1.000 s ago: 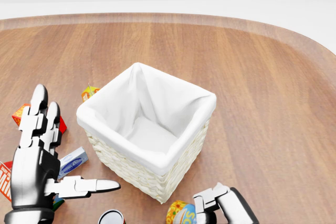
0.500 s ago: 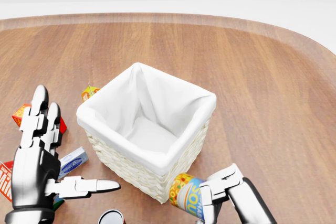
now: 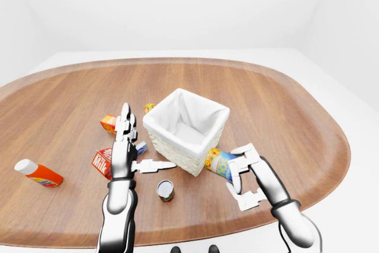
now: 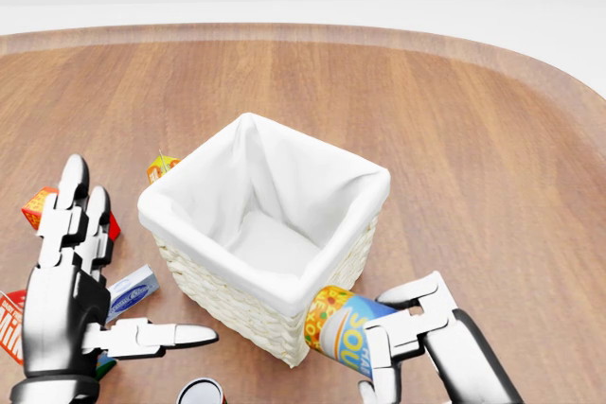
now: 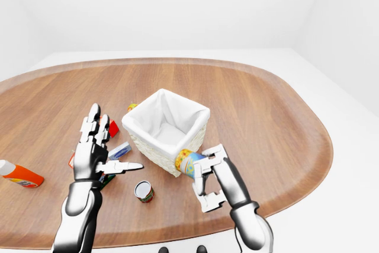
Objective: Pick up the alphabet soup, and put it in the basket.
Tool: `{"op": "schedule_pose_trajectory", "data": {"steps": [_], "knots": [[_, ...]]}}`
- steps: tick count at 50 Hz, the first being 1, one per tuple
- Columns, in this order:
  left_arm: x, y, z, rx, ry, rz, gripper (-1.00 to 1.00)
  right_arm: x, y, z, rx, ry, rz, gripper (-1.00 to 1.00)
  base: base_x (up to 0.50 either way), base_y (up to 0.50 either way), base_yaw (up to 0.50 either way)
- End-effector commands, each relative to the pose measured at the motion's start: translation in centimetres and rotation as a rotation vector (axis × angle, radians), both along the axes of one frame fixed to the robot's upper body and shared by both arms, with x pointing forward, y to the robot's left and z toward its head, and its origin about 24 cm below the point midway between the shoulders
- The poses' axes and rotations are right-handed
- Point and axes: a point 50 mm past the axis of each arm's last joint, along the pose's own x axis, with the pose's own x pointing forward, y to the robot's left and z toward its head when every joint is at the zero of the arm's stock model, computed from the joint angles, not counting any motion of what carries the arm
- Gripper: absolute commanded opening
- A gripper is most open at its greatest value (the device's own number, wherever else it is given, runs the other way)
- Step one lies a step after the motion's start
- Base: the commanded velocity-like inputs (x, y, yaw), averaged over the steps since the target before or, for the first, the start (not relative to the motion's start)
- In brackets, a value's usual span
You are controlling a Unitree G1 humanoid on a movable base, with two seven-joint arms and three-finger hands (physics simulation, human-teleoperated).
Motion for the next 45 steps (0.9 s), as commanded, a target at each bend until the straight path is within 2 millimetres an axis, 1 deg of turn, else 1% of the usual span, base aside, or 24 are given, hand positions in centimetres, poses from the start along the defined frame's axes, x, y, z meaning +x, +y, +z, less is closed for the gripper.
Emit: {"op": "schedule_pose_trajectory", "data": {"steps": [1, 7, 9, 12, 13, 20, 23, 27, 31, 33, 35, 39, 45], "knots": [[0.0, 0.0, -0.1, 0.001, 0.004, 0.000, 1.00, -0.5, -0.1, 2.2, 0.024, -0.095, -0.001, -1.00, 0.00, 0.00, 0.00], [0.0, -0.1, 0.0, 0.001, 0.002, -0.001, 1.00, -0.7, 0.0, 3.0, 0.013, -0.128, 0.005, -1.00, 0.00, 0.00, 0.00], [0.1, 0.0, -0.2, 0.001, 0.007, 0.000, 1.00, -0.9, 0.2, 4.1, 0.001, -0.178, 0.017, -1.00, 0.00, 0.00, 0.00], [0.2, 0.0, -0.3, 0.000, 0.014, 0.000, 1.00, -1.0, 0.3, 4.6, -0.006, -0.198, 0.024, -1.00, 0.00, 0.00, 0.00], [0.1, 0.0, -0.2, 0.001, 0.009, 0.001, 1.00, -1.1, 0.3, 5.1, -0.012, -0.222, 0.031, -1.00, 0.00, 0.00, 0.00], [0.0, 0.0, 0.0, 0.001, 0.001, 0.002, 1.00, -1.3, 0.8, 6.1, -0.042, -0.270, 0.050, -1.00, 0.00, 0.00, 0.00], [0.1, 0.0, -0.2, 0.000, 0.008, 0.003, 1.00, -1.1, 1.2, 6.1, -0.100, -0.279, 0.067, -1.00, 0.00, 0.00, 0.00], [-0.2, -0.1, 0.2, 0.003, -0.009, 0.001, 1.00, -1.0, 2.1, 7.3, -0.142, -0.339, 0.110, -1.00, 0.00, 0.00, 0.00], [0.0, 0.0, -0.1, 0.001, 0.006, 0.002, 1.00, -0.4, 2.5, 7.6, -0.176, -0.361, 0.124, -1.00, 0.00, 0.00, 0.00], [-0.2, 0.0, 0.1, 0.002, -0.005, 0.001, 1.00, -0.1, 2.6, 8.0, -0.212, -0.380, 0.132, -1.00, 0.00, 0.00, 0.00], [0.0, 0.0, -0.1, 0.001, 0.005, 0.001, 1.00, 0.5, 2.6, 8.0, -0.236, -0.380, 0.131, -1.00, 0.00, 0.00, 0.00], [-0.1, 0.0, 0.0, 0.002, 0.000, -0.001, 1.00, 1.7, 3.2, 9.1, -0.298, -0.424, 0.154, -1.00, 0.00, 0.00, 0.00], [0.0, 0.0, 0.0, 0.001, 0.000, -0.001, 1.00, 2.2, 4.2, 10.2, -0.359, -0.462, 0.180, -1.00, 0.00, 0.00, 0.00]]}}
